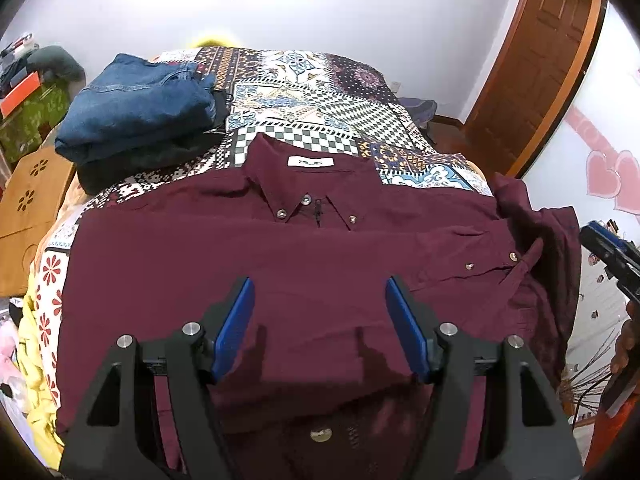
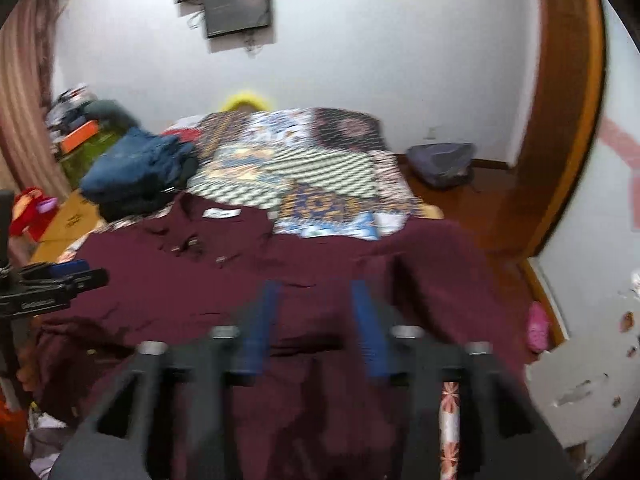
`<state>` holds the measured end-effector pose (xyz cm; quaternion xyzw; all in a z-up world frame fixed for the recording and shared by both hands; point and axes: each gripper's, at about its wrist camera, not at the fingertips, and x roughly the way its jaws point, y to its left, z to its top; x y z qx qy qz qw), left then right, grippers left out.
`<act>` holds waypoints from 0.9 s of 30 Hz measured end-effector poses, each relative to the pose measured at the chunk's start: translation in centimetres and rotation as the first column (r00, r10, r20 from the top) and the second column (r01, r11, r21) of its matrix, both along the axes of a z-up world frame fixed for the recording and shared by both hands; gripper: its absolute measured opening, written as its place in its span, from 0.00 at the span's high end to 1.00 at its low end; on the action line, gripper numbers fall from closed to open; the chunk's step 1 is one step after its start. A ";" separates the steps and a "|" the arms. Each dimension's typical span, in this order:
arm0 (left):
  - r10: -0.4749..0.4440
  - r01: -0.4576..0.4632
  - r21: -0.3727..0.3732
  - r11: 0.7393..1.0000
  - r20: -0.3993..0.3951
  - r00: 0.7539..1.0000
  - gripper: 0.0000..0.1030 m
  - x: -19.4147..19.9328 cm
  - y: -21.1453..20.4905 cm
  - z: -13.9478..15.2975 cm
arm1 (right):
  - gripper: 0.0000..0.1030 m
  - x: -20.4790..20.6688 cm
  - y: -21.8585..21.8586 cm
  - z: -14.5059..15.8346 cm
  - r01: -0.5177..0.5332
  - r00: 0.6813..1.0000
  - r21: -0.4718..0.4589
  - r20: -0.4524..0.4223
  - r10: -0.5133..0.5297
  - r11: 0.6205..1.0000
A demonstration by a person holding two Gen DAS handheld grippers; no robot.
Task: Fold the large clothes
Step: 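Grasp the shirt side edge with the right gripper and fold it inward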
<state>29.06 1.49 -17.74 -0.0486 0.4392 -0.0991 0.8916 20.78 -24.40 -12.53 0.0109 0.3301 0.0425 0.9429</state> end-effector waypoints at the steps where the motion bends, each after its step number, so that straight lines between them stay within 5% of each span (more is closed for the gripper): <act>1: -0.007 0.007 0.002 1.000 0.002 1.000 0.35 0.1 -0.3 0.1 | 0.31 -0.2 -0.8 0.0 0.028 1.000 0.008 0.009 -0.028 1.000; 7: -0.072 0.072 0.017 0.997 0.003 0.997 0.35 1.9 -3.6 0.5 | 0.30 -0.9 -7.1 -1.6 0.172 0.984 0.202 -0.086 -0.157 0.964; 11: -0.119 0.119 0.014 0.993 -0.008 0.993 0.35 3.2 -6.6 0.3 | 0.30 -1.5 -11.6 -4.2 0.253 0.965 0.420 -0.172 -0.198 0.871; 16: -0.174 0.174 0.029 0.984 -0.022 0.985 0.35 4.3 -10.3 -0.2 | 0.30 -1.6 -14.7 -7.4 0.372 0.926 0.480 -0.259 -0.276 0.795; 21: -0.207 0.208 0.055 0.977 -0.025 0.978 0.35 5.1 -12.7 -0.5 | 0.30 -0.8 -16.8 -11.3 0.466 0.880 0.570 -0.379 -0.287 0.676; 27: -0.212 0.214 0.061 0.975 -0.039 0.977 0.35 6.3 -13.7 -1.0 | 0.30 -0.5 -17.9 -12.6 0.506 0.862 0.612 -0.385 -0.330 0.607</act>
